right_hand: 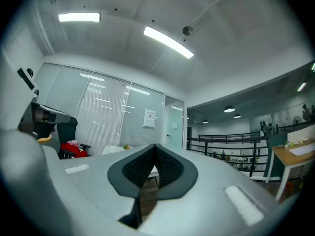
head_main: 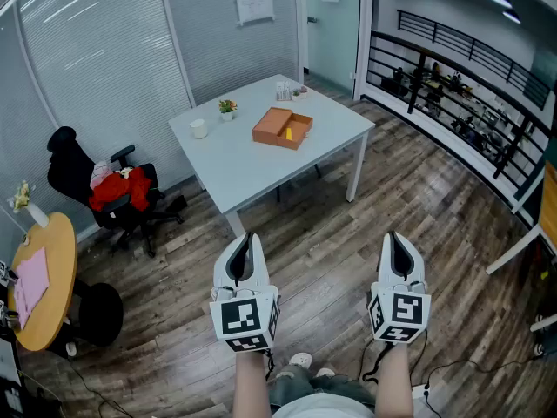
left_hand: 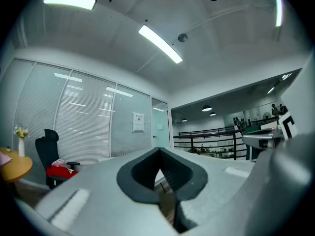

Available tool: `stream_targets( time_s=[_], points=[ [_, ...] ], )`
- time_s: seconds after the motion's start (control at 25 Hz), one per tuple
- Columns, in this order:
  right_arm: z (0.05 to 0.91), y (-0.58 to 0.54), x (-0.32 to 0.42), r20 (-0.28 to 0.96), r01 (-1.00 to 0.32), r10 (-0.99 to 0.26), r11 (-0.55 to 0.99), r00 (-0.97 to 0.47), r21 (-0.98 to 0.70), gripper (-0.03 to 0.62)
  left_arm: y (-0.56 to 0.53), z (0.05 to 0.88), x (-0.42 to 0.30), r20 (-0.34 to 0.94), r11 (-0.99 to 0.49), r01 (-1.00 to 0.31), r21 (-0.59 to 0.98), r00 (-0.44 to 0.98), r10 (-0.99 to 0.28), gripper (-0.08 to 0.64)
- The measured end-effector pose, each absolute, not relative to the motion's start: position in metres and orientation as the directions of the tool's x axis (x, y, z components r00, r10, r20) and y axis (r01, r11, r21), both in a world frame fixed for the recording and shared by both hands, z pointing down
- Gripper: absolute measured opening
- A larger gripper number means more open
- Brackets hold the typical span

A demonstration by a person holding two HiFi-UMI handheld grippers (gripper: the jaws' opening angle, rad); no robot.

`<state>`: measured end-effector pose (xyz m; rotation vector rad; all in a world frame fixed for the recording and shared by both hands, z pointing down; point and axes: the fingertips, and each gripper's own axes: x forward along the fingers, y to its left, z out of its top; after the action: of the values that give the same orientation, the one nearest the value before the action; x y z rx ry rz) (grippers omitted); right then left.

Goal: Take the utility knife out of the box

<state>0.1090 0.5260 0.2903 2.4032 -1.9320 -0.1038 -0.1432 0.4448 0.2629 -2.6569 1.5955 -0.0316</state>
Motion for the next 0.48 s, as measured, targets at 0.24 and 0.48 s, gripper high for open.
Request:
stream_targets(
  time_s=[0.24,0.48],
  points=[
    [0.2888,0.5258,0.1125,-0.023,-0.971,-0.975,-0.224,0.222,0.080,0.023,0.4436,0.2616,-0.1416,-0.013,-0.468,-0.883,-0.043,0.469,-0.883,0.000],
    [0.2902,0.5227,0.1115,-0.027,-0.971,-0.974,-0.226,0.224,0.075,0.023,0.4389,0.2632,-0.1432,-0.018,-0.467,-0.883,-0.038,0.468,-0.884,0.000]
  ],
)
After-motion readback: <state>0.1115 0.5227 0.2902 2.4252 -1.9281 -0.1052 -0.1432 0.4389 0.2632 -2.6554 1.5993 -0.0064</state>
